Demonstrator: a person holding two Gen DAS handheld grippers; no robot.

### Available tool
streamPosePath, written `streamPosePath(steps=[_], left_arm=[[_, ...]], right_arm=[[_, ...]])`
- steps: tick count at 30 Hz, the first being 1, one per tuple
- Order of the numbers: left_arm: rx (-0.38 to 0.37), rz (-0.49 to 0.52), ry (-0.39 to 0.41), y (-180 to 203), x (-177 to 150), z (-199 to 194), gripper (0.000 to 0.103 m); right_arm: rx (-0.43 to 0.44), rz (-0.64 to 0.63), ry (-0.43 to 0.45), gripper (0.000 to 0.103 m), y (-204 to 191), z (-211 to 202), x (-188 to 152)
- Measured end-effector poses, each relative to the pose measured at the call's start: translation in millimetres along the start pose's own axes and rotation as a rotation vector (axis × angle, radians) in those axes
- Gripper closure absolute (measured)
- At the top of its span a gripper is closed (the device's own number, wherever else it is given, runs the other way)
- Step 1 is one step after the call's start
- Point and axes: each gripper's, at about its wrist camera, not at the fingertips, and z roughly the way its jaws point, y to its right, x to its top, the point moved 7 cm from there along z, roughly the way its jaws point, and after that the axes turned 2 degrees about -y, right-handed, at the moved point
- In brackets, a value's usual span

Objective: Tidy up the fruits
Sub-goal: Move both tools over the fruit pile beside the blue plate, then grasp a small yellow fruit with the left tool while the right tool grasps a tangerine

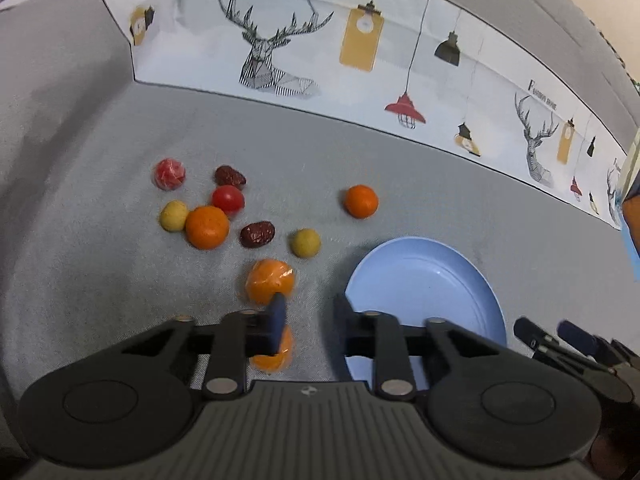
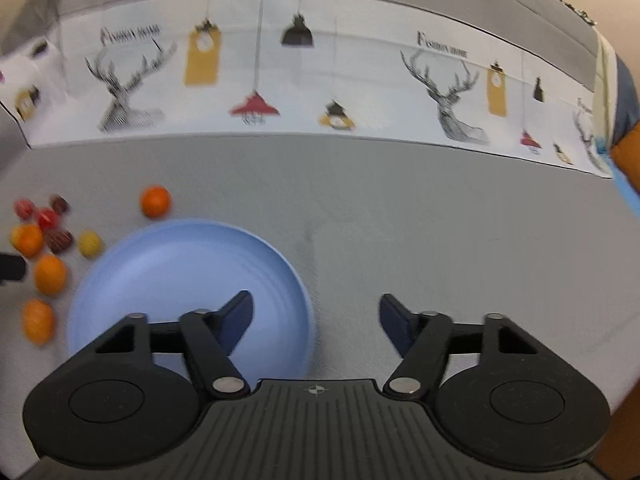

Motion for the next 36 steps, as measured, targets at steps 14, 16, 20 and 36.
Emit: streamPosePath(steps=[14, 16, 20, 36], left_arm=[[-0.008, 0.309, 0.021, 38, 4, 5, 0.080], [-0.064, 0.243, 0.012, 38, 6, 9, 0.080], [-0.054, 0.261, 0.004, 42, 6, 15, 0.080], [0.075, 0.078, 0.054, -42, 64, 1, 0.080]], right_arm=[[0.175, -0.041, 0.097, 0.045, -36, -17, 12], [0.179, -0.044, 0.091, 0.045, -39, -16, 11], [0.191, -0.064, 0.088, 0.045, -47, -14, 9], [0.320, -0.098, 0.105, 0.064, -84, -18, 11]])
